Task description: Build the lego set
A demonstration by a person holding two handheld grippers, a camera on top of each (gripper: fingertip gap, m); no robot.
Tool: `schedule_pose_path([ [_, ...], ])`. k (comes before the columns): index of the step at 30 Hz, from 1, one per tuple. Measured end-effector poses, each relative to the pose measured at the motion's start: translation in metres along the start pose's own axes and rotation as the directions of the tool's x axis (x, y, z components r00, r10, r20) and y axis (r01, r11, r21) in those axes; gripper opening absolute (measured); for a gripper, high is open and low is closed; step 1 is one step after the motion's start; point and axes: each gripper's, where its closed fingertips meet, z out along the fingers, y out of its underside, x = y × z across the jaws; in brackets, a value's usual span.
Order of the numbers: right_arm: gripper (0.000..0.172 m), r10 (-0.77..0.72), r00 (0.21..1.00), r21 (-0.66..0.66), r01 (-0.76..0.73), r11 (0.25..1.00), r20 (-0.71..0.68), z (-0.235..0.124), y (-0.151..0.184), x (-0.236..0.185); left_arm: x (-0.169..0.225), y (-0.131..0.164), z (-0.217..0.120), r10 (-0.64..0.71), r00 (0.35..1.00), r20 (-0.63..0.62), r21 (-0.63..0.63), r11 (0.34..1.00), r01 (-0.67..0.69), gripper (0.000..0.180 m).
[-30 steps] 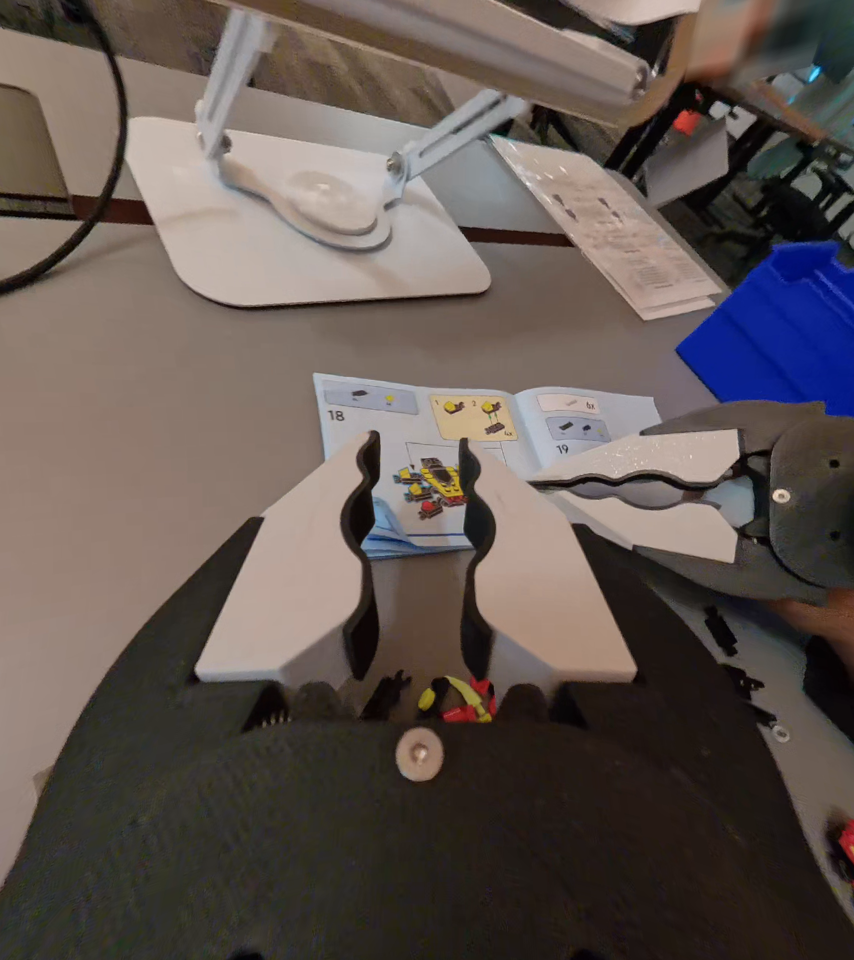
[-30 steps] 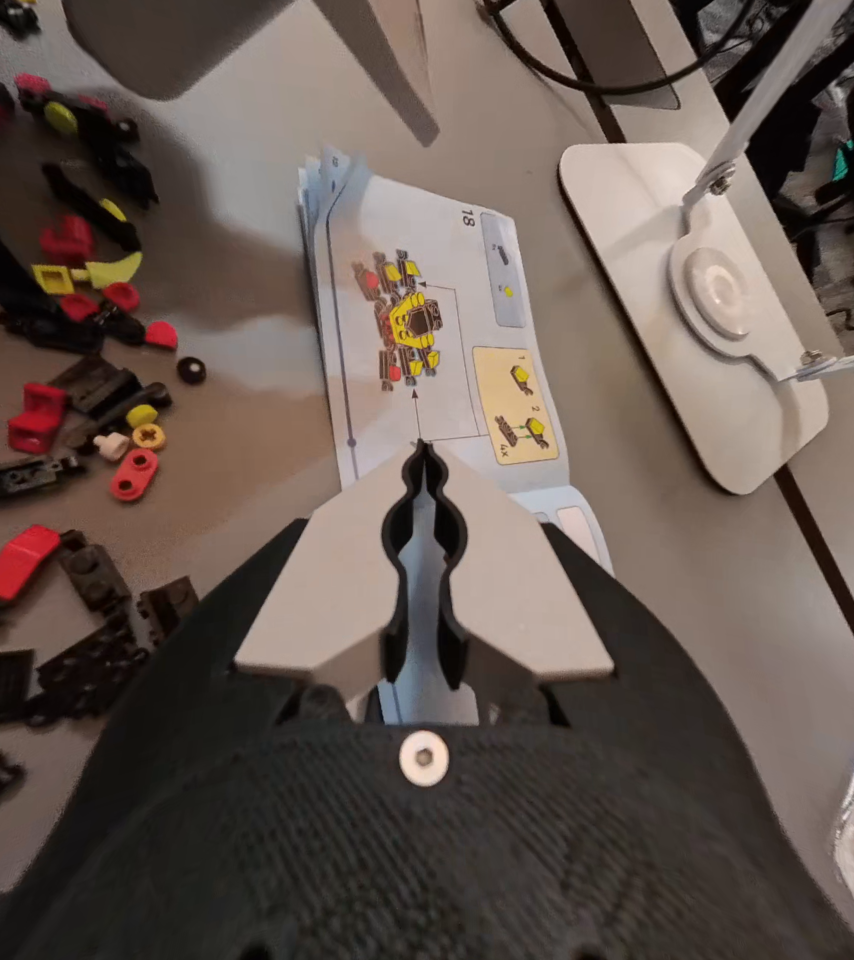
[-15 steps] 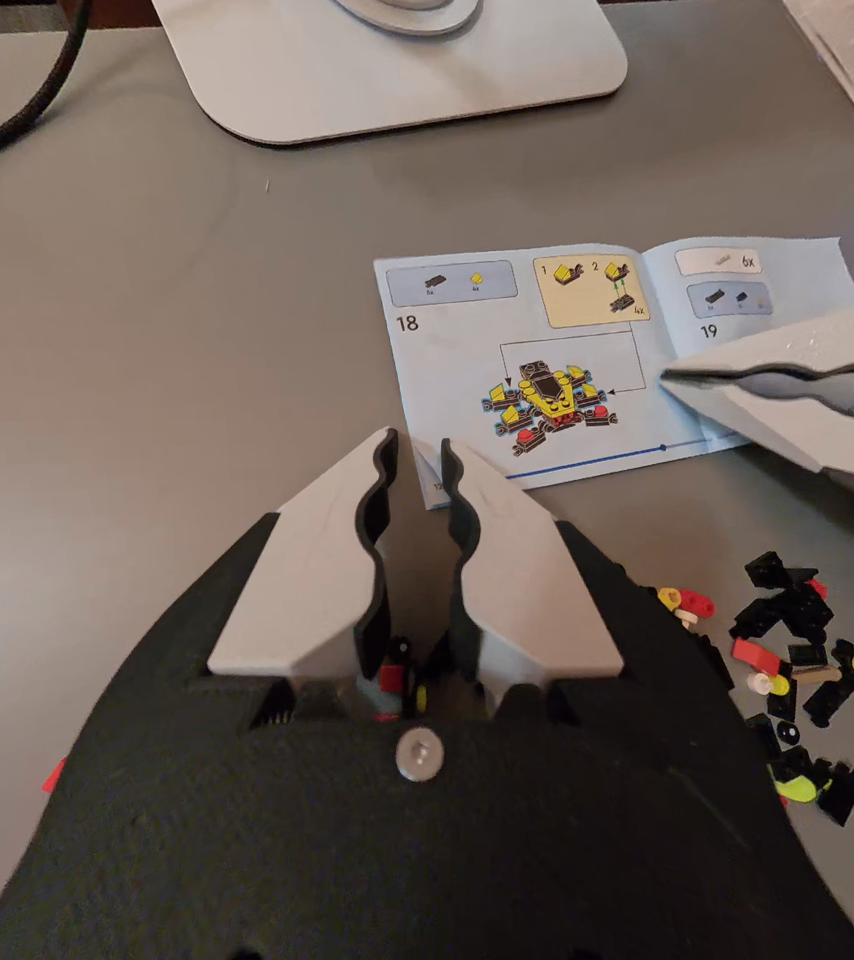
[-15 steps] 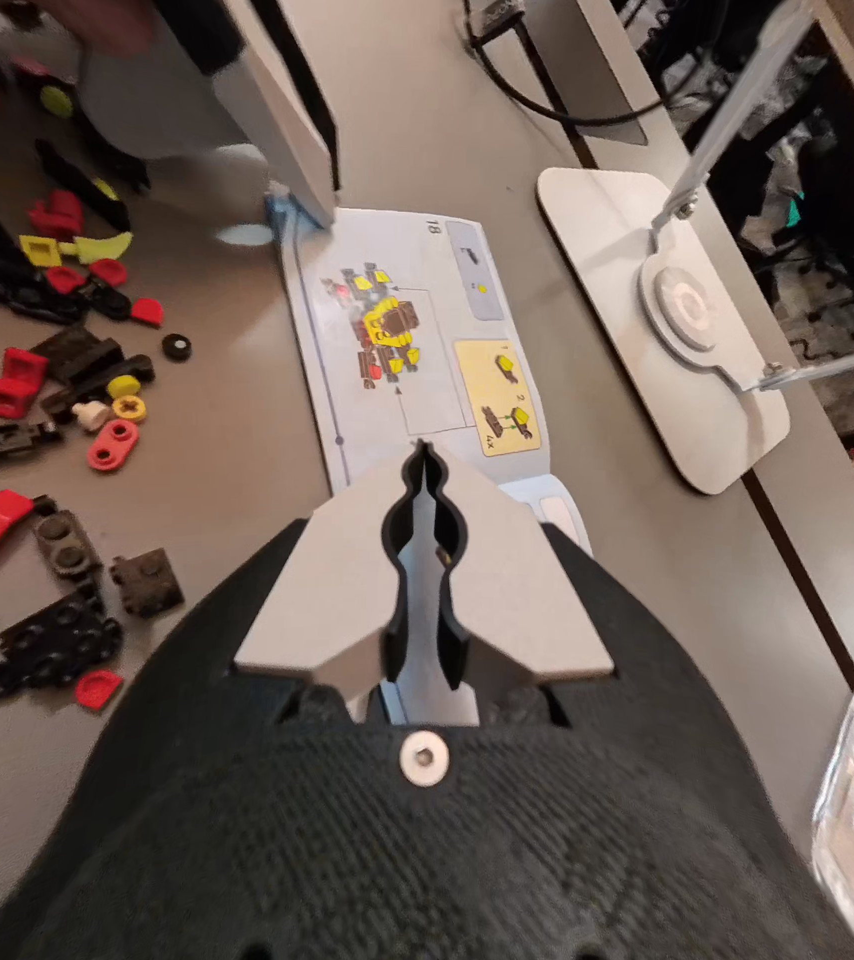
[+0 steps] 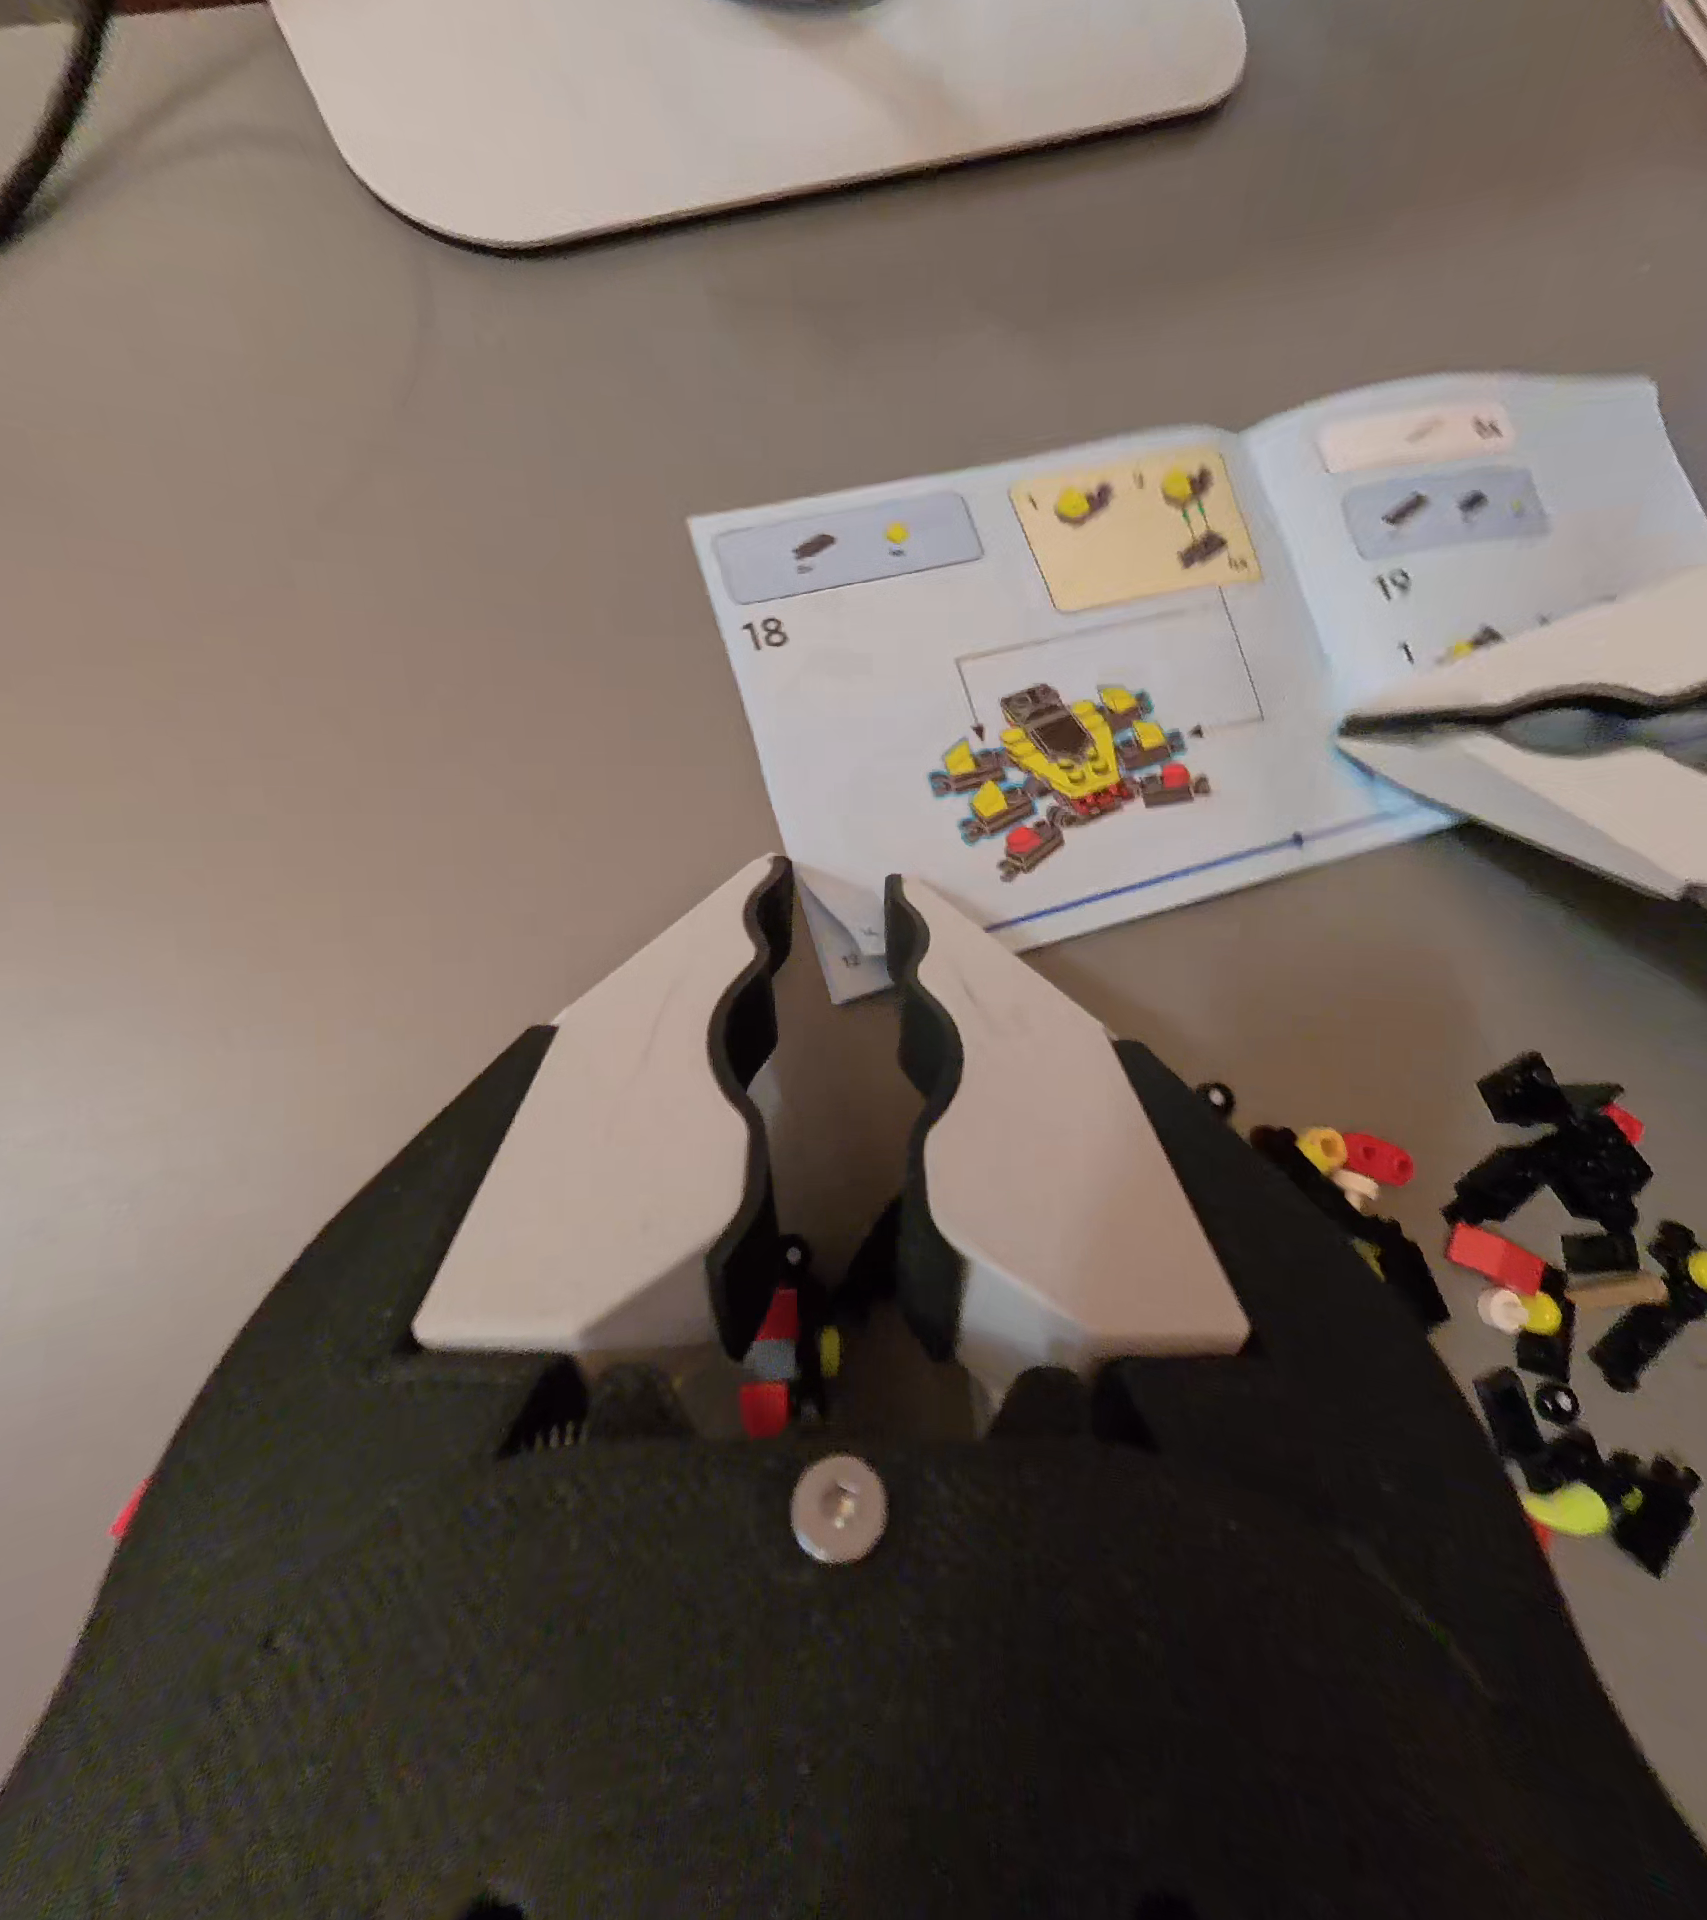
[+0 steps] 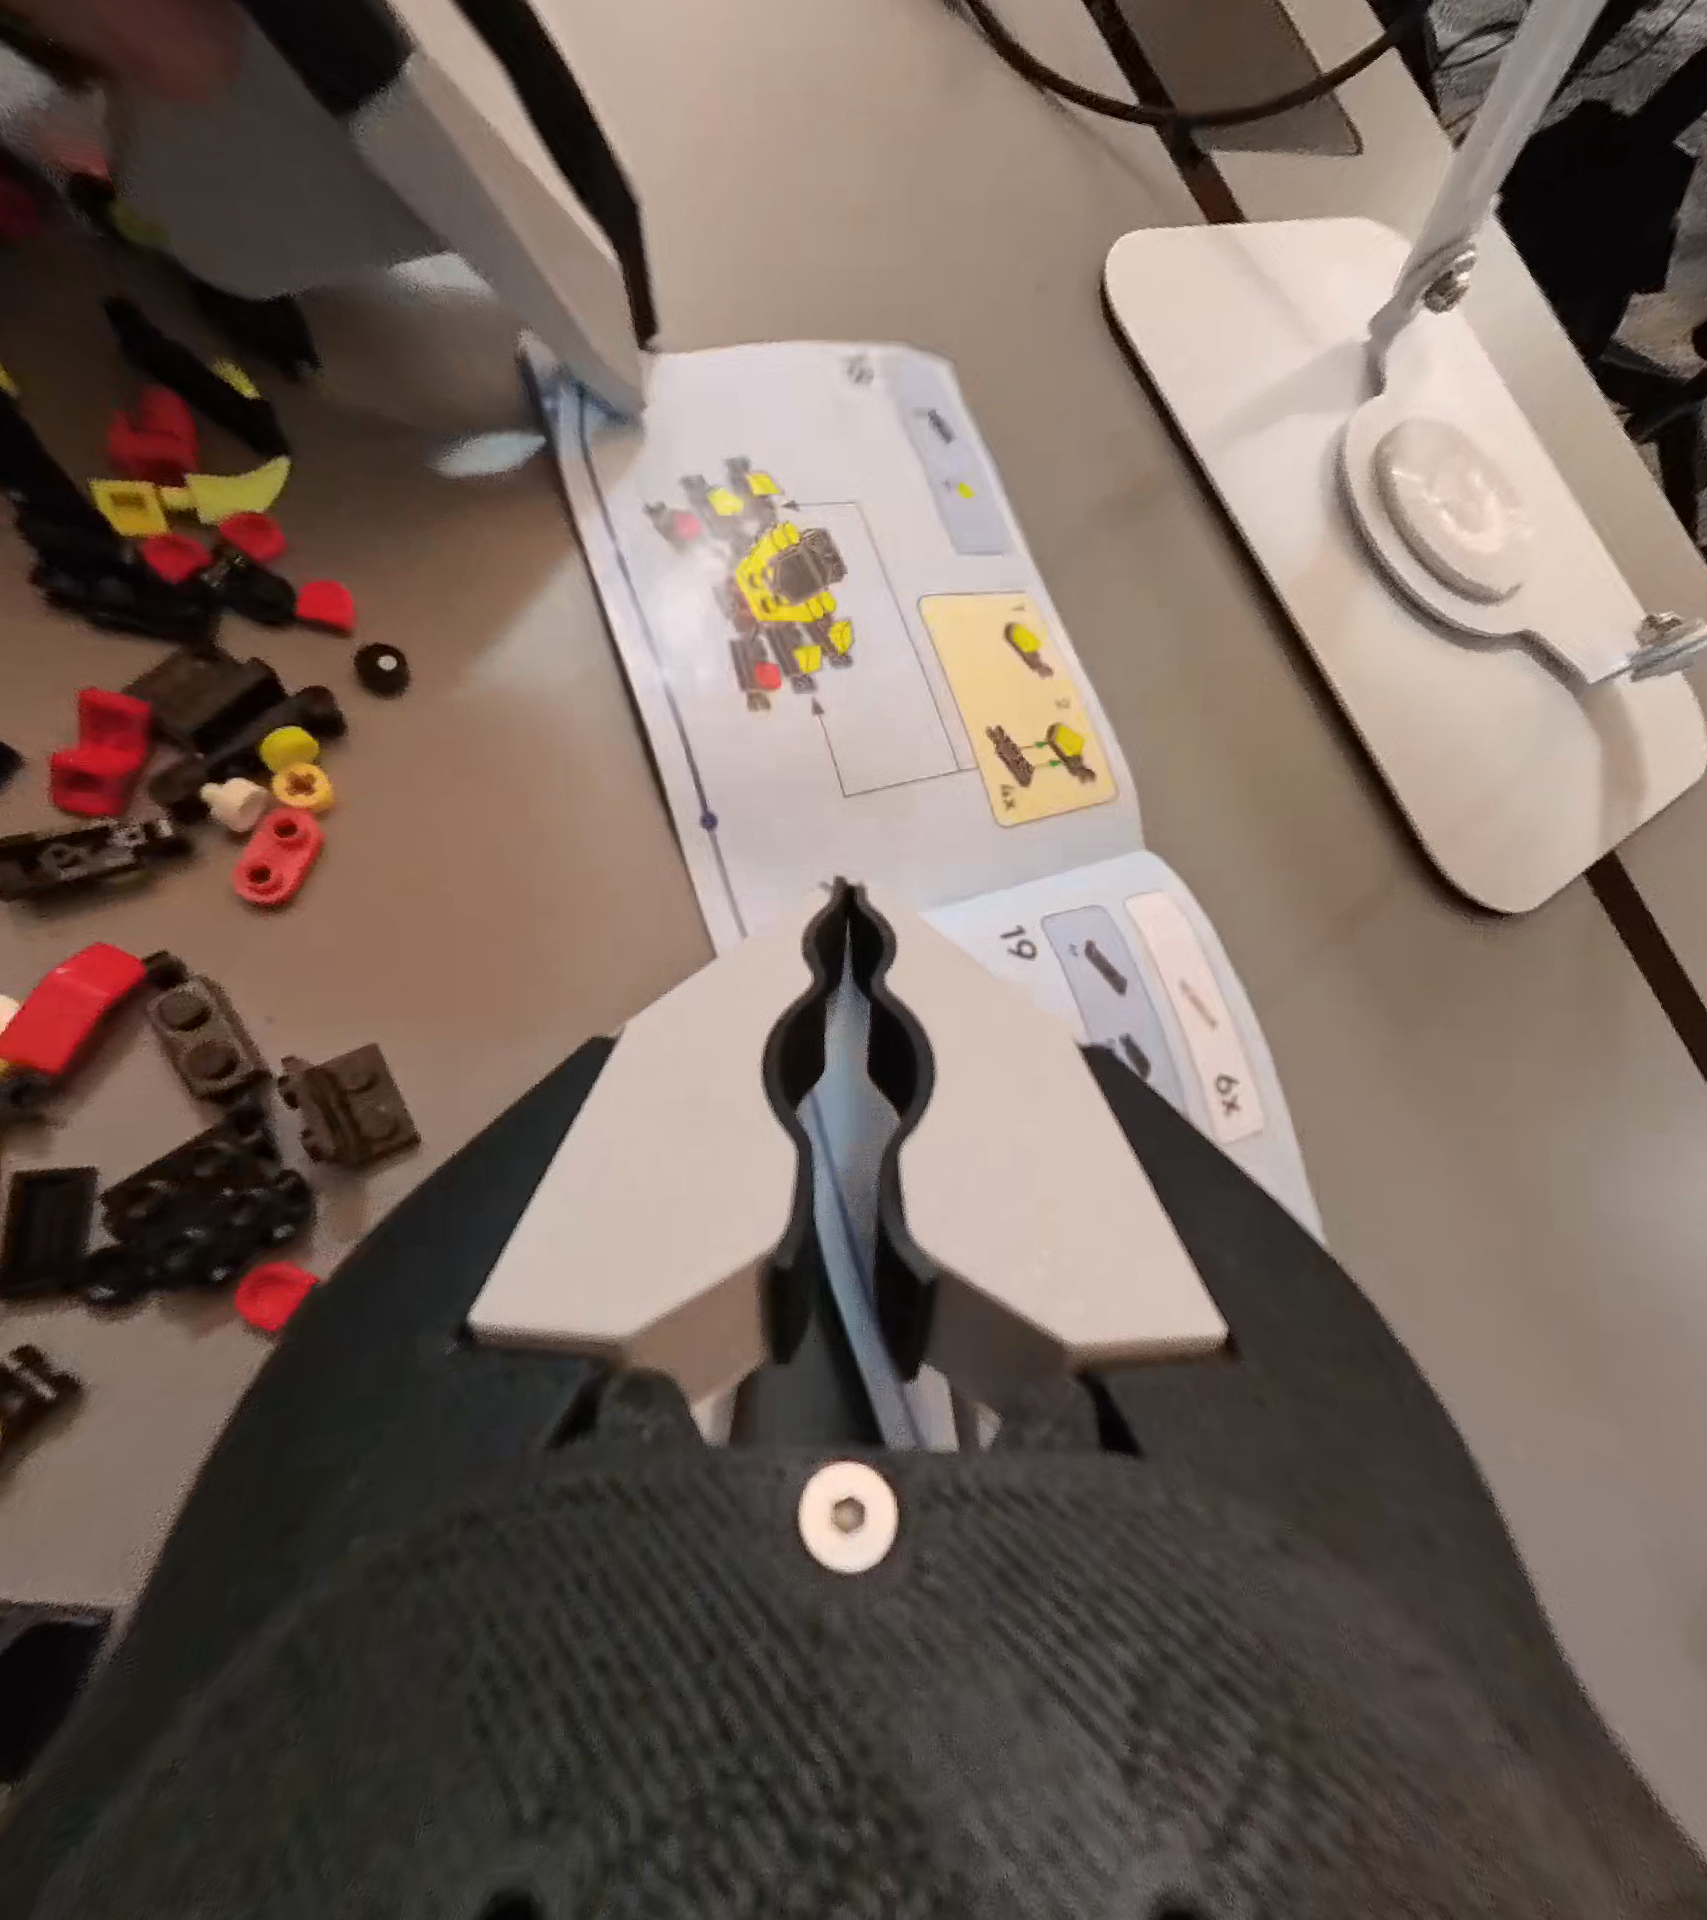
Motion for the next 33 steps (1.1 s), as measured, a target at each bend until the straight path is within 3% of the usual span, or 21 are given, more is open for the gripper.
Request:
schedule_pose_path([
  [6,0.0,0.092,0.99,-0.005,-0.093,0.996,-0.103,-0.003,0.007,0.025,0.011,0.004,-0.004,-0.002,0.999,-0.051,-0.04,0.999,0.0,0.024],
  [12,0.0,0.287,0.947,0.177,-0.26,0.949,-0.146,-0.025,-0.015,0.046,-0.001,-0.028,-0.025,-0.08,0.995,-0.053,0.146,0.985,0.087,0.024],
  [17,0.0,0.495,0.864,0.201,-0.471,0.859,-0.09,-0.03,-0.006,0.058,-0.011,-0.036,-0.033,-0.092,0.995,-0.033,0.194,0.976,0.096,0.024],
  [29,0.013,0.431,0.893,0.219,-0.398,0.891,-0.128,-0.036,-0.015,0.058,-0.006,-0.044,-0.04,-0.041,0.999,-0.027,0.237,0.97,0.047,0.024],
  [33,0.014,0.516,0.854,0.315,-0.475,0.822,-0.061,-0.035,-0.036,0.061,-0.005,-0.056,-0.046,-0.02,1.0,0.012,0.286,0.958,0.015,0.024],
])
